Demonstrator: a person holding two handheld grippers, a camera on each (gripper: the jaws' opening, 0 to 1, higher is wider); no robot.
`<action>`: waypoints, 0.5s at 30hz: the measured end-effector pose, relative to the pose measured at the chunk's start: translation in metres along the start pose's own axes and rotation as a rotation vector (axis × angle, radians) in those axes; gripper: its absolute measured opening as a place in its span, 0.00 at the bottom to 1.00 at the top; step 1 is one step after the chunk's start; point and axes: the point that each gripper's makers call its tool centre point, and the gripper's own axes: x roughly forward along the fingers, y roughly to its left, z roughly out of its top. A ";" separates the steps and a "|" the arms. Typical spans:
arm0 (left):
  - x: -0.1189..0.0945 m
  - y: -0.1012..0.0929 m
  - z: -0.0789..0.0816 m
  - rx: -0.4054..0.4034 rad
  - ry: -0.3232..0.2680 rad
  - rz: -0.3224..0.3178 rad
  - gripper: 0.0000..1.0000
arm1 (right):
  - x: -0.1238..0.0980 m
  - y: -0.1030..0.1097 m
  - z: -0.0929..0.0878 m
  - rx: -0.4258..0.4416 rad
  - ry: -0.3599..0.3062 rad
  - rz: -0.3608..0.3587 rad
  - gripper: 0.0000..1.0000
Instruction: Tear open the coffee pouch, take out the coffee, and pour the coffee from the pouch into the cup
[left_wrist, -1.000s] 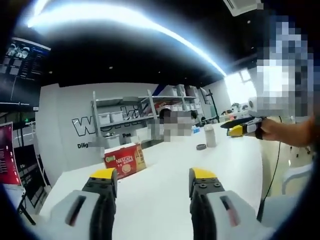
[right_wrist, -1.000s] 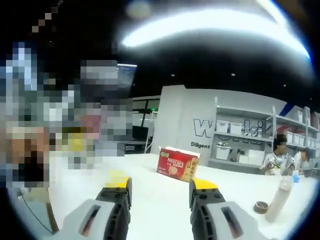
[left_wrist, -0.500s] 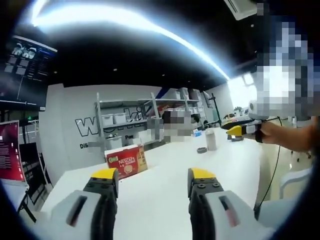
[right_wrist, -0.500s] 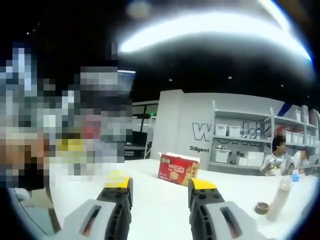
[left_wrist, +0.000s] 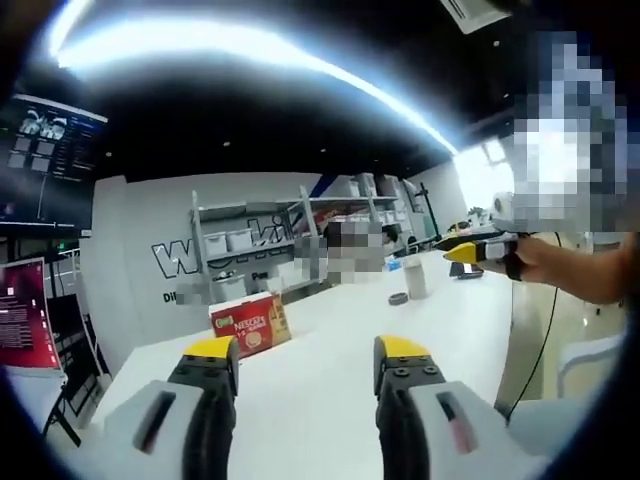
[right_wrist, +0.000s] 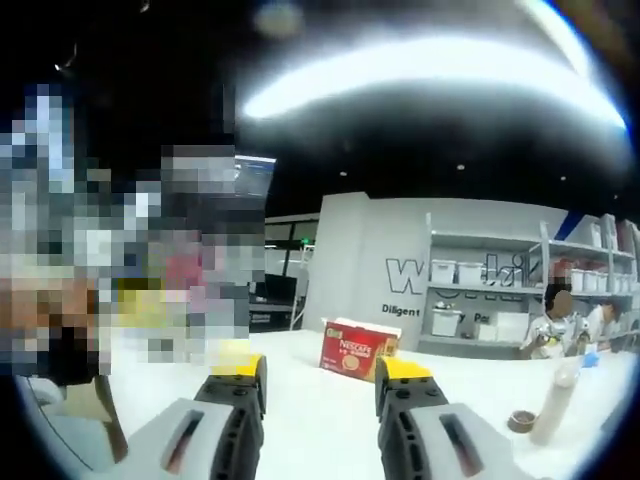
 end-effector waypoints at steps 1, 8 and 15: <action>0.000 -0.001 0.001 0.000 -0.001 -0.001 0.57 | 0.000 0.001 0.000 0.001 0.001 0.002 0.44; 0.002 -0.009 0.017 0.002 -0.033 -0.005 0.57 | -0.007 0.004 0.012 -0.010 -0.010 0.005 0.43; 0.001 -0.017 0.027 0.003 -0.060 -0.022 0.58 | -0.013 0.005 0.030 -0.031 -0.035 0.001 0.43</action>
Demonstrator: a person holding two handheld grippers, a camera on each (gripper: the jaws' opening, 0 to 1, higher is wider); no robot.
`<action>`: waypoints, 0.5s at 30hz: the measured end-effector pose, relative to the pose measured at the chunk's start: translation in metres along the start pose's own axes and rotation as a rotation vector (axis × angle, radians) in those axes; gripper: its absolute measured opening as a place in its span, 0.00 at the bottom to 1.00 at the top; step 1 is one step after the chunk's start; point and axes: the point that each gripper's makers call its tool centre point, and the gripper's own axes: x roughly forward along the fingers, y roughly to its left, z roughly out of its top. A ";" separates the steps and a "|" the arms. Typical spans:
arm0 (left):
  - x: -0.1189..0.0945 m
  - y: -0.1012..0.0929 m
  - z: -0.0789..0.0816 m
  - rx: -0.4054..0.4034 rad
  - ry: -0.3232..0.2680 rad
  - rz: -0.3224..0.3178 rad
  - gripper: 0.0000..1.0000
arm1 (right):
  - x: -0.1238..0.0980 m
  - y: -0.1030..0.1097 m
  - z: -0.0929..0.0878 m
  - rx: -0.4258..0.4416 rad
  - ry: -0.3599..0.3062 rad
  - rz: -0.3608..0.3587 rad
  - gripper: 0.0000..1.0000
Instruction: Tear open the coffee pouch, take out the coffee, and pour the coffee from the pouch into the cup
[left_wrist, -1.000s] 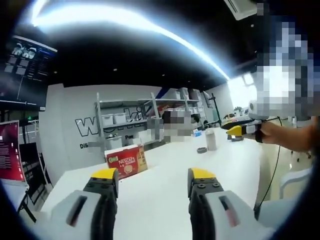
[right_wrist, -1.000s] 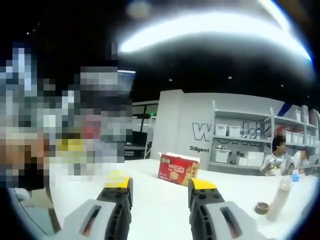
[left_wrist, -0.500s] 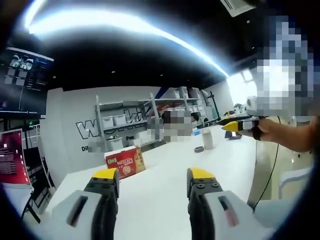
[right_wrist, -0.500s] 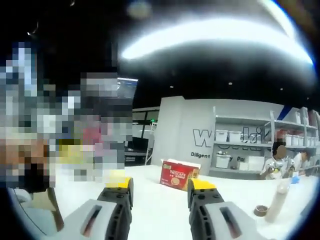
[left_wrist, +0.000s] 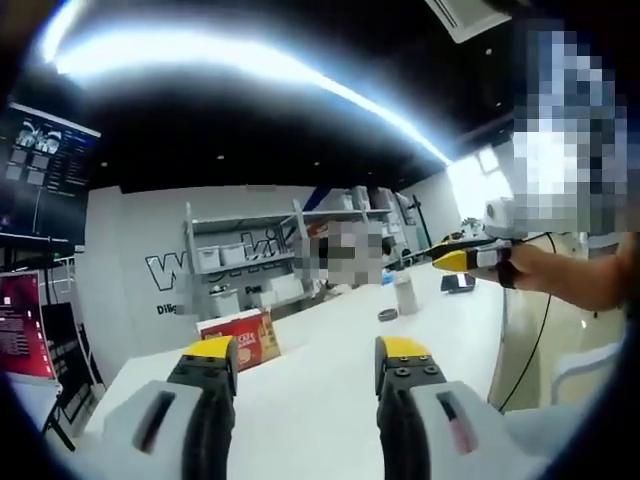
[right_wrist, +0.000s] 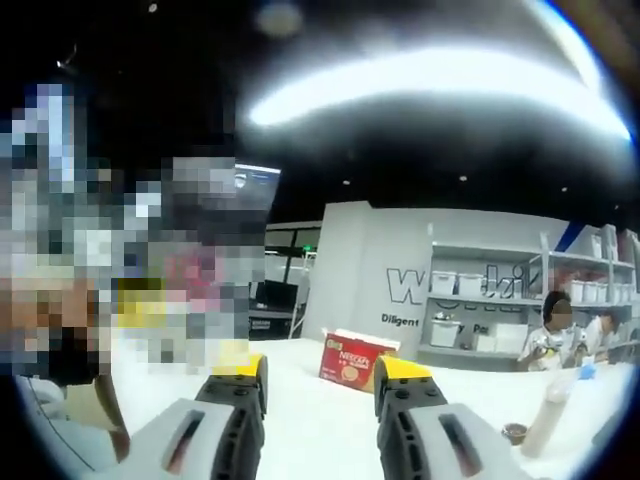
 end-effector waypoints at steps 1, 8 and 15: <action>-0.001 0.000 0.002 0.000 -0.002 0.000 0.58 | -0.001 0.000 0.002 -0.001 -0.004 0.000 0.43; -0.007 0.001 0.011 0.016 -0.007 0.001 0.57 | -0.003 0.005 0.006 0.002 -0.017 0.000 0.43; -0.004 0.000 0.016 0.022 -0.020 -0.010 0.57 | -0.008 0.006 0.012 0.001 -0.039 -0.015 0.43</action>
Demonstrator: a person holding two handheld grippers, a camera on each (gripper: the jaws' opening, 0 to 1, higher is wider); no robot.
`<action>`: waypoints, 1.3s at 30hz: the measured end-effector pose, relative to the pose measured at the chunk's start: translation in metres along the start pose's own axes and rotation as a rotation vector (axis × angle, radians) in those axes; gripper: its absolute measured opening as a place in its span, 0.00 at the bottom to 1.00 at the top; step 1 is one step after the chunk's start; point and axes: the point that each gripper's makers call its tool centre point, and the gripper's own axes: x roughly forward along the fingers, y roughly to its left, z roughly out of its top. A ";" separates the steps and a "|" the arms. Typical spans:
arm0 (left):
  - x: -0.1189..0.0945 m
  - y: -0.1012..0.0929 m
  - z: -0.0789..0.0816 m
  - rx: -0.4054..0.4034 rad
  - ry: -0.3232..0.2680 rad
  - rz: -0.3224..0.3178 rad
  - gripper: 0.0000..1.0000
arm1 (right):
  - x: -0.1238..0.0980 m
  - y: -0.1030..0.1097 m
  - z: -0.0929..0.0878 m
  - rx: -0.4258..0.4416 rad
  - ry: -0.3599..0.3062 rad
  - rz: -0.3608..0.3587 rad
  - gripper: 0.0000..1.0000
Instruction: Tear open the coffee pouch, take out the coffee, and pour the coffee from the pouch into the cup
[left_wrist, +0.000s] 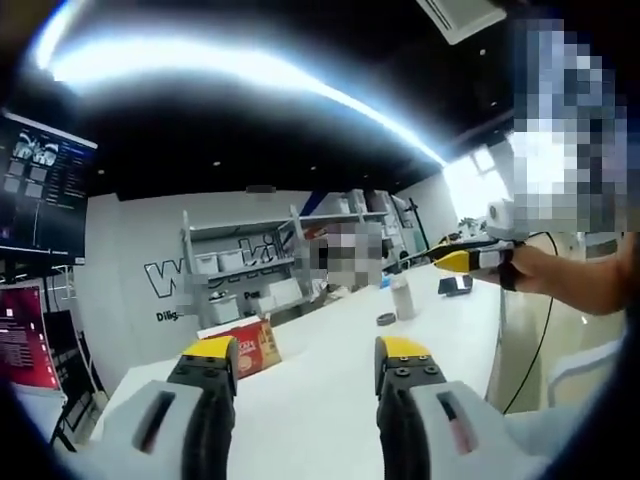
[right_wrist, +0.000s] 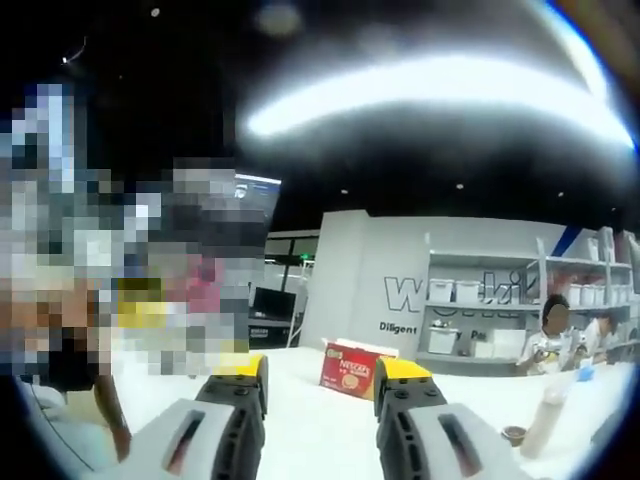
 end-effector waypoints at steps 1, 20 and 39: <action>0.000 0.000 0.001 0.000 -0.002 0.000 0.57 | 0.000 0.000 0.001 0.000 -0.002 0.000 0.43; 0.014 -0.029 -0.001 -0.001 0.009 -0.061 0.57 | -0.028 -0.005 -0.010 0.034 0.010 -0.042 0.43; 0.008 -0.027 -0.001 0.023 0.024 -0.034 0.57 | -0.023 -0.002 -0.014 0.066 -0.017 -0.038 0.43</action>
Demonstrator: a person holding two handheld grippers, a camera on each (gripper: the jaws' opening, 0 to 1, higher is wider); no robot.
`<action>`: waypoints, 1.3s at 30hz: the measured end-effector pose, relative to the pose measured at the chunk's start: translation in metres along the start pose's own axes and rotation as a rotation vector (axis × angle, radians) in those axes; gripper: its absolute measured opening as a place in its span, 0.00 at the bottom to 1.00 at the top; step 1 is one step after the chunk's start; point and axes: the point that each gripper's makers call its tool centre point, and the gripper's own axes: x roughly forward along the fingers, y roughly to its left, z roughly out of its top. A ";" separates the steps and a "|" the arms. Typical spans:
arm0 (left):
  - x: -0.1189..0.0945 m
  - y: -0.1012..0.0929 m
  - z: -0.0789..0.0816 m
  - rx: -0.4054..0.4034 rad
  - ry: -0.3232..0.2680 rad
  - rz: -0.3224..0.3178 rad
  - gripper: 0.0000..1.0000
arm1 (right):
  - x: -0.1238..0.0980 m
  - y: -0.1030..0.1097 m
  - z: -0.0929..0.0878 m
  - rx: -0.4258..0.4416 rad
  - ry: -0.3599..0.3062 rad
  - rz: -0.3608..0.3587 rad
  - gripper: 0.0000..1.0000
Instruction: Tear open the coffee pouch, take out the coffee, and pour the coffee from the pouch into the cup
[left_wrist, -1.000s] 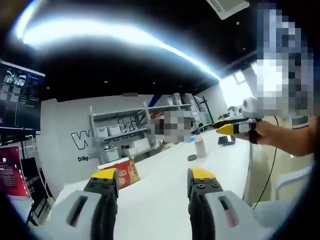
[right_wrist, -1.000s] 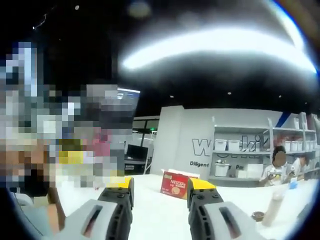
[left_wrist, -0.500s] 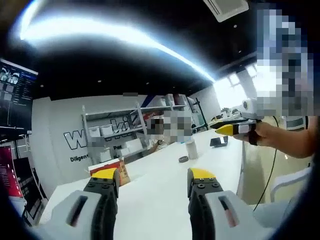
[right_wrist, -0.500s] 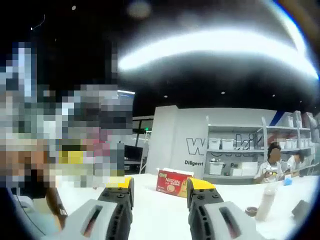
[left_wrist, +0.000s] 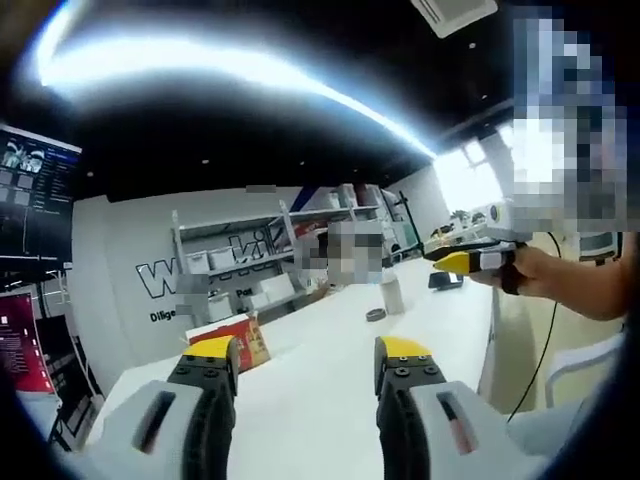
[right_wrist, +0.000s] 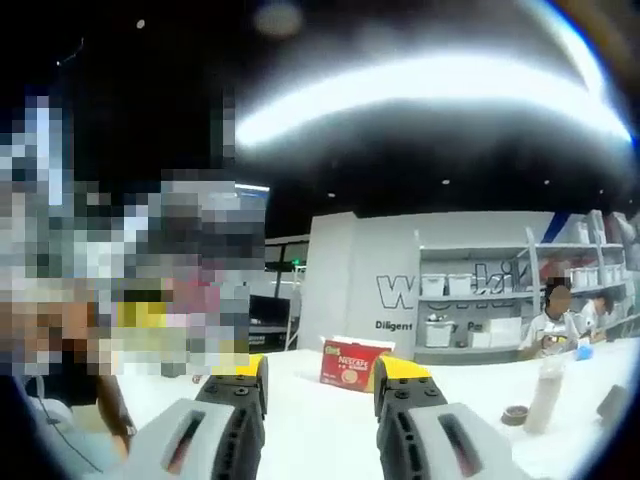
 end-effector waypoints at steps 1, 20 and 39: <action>0.001 0.001 0.000 0.002 0.001 0.002 0.57 | 0.001 0.001 -0.001 -0.003 0.004 0.004 0.43; 0.002 0.009 -0.018 -0.022 0.019 0.027 0.57 | 0.006 0.006 0.002 -0.075 0.032 0.019 0.44; -0.005 0.045 -0.037 -0.040 0.037 0.062 0.57 | 0.037 0.016 -0.001 -0.081 0.044 0.046 0.44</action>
